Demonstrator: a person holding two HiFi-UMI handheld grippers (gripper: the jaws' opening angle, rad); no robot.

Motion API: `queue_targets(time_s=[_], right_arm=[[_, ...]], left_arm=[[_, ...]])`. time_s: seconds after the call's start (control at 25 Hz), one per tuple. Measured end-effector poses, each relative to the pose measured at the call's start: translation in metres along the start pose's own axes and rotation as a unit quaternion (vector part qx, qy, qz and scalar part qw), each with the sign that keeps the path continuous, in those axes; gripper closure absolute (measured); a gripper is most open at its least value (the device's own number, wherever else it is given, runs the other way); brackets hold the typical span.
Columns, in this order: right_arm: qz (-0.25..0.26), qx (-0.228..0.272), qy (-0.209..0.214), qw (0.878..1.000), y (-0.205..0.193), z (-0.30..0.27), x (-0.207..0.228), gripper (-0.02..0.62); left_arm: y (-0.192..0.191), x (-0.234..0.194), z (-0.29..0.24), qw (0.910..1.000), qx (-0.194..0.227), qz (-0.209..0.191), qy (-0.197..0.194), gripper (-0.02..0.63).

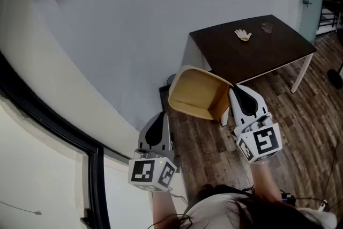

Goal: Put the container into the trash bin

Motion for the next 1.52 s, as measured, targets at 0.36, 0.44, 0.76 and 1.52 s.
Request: queue_targets(time_s=[0.36,0.44,0.76,1.52], right_arm=[[-0.022,0.005,-0.004,1.0,-0.009,0.004,0.034,0.572],[-0.028,0.007,-0.006,1.0,-0.012,0.002,0.044,0.572],[-0.032,0.008,0.0,0.999,-0.024,-0.012,0.075,0.572],[-0.048,-0.007,0.009,0.999,-0.064,-0.081,0.092,0.571]], left_arm=[[-0.01,0.022,-0.024,1.0,-0.005,0.001,0.001,0.586],[-0.01,0.026,-0.031,1.0,-0.006,0.002,0.002,0.586],[-0.013,0.036,-0.063,0.9999,-0.006,-0.001,0.013,0.586],[-0.036,-0.001,-0.129,0.9997,-0.019,-0.001,0.017,0.586]])
Point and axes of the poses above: the fingertips, and each gripper's own axes: z backward along the fingers, x to its right, y out of its top, the point moved 8 cm from there along z, backward along the fingers, and after that the axes turned 4 degrees about -x, right-handed, at the moved point
